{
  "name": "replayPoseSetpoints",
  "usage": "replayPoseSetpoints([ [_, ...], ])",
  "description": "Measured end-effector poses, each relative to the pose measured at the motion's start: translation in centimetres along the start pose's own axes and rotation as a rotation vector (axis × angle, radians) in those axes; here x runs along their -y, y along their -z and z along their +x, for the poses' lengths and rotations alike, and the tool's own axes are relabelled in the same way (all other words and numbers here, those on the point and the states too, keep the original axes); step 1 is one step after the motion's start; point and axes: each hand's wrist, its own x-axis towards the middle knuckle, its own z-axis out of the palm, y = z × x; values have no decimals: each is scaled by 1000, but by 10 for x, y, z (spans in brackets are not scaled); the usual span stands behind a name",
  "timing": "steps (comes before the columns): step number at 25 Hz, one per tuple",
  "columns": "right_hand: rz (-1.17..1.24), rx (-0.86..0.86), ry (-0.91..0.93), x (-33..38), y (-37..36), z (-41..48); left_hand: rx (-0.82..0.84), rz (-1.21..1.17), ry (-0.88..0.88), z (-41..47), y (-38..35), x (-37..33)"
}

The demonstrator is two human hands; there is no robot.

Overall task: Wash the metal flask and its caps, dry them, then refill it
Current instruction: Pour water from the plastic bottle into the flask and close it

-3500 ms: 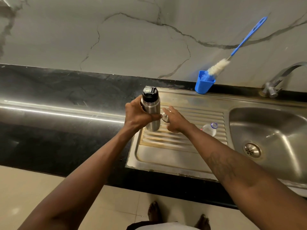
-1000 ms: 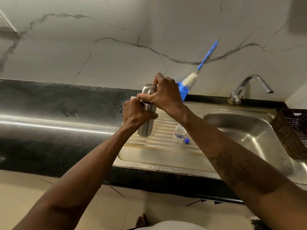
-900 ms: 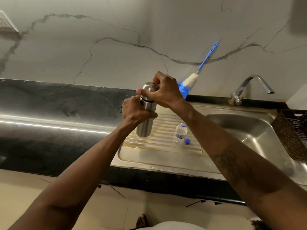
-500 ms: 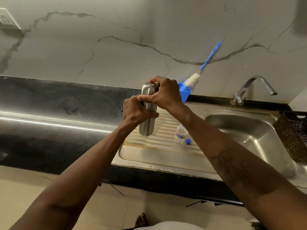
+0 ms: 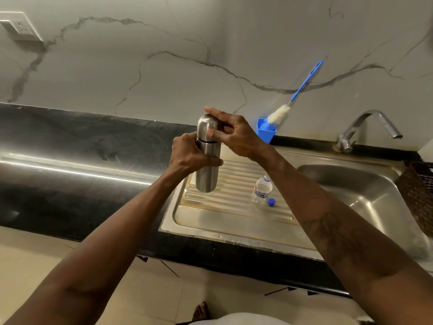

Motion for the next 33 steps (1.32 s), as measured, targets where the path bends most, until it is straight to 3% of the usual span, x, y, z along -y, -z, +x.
replayPoseSetpoints([
  [6,-337,-454,55,9,-25,2,-143,62,58,-5,-11,5],
  [9,-400,-541,98,13,-34,7,-140,61,54,-4,-7,9],
  [13,-239,-474,104,14,-17,11,-96,72,22,-4,0,16],
  [17,-8,-44,72,6,-14,8,-78,33,6,-3,-1,13],
  [20,-7,77,139,2,-10,8,-56,9,-28,-2,0,13],
  [25,-220,-50,205,6,-5,11,-152,8,7,-5,-11,3],
  [33,-320,-261,226,6,-9,17,-274,79,16,4,-15,-12],
])
